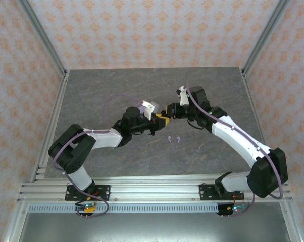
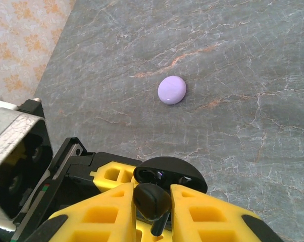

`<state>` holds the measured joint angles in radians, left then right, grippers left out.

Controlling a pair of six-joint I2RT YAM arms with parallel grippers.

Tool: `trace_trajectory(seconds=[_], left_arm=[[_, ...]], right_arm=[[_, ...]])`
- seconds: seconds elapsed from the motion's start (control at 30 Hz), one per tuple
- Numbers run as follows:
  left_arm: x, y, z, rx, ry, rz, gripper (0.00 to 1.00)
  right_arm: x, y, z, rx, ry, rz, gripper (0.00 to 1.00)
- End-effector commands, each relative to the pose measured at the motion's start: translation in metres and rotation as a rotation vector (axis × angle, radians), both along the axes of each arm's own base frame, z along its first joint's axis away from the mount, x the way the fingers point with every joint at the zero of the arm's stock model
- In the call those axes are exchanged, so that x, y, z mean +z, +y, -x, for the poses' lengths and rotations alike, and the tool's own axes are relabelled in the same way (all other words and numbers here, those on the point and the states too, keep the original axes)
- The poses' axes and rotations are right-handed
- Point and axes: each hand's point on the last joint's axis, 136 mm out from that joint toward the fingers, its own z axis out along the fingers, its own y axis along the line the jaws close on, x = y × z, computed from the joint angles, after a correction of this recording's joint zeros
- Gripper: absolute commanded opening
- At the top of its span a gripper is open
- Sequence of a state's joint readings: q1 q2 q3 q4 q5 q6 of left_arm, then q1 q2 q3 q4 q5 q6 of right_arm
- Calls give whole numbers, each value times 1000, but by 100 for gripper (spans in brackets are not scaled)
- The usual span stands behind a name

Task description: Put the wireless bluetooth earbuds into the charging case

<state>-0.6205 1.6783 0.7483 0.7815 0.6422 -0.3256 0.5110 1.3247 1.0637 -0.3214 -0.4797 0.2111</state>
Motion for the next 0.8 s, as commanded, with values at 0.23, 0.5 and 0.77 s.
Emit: trace_trajectory(seconds=[0.23, 0.5, 0.77], left_arm=[[27, -14, 2, -50, -48, 55, 17], [29, -15, 2, -56, -43, 57, 17], [30, -15, 2, -53, -34, 59, 17]], right_arm=[[1, -2, 0, -5, -37, 37, 22], [-2, -3, -1, -8, -35, 48, 22], [-9, -3, -1, -8, -20, 62, 22]])
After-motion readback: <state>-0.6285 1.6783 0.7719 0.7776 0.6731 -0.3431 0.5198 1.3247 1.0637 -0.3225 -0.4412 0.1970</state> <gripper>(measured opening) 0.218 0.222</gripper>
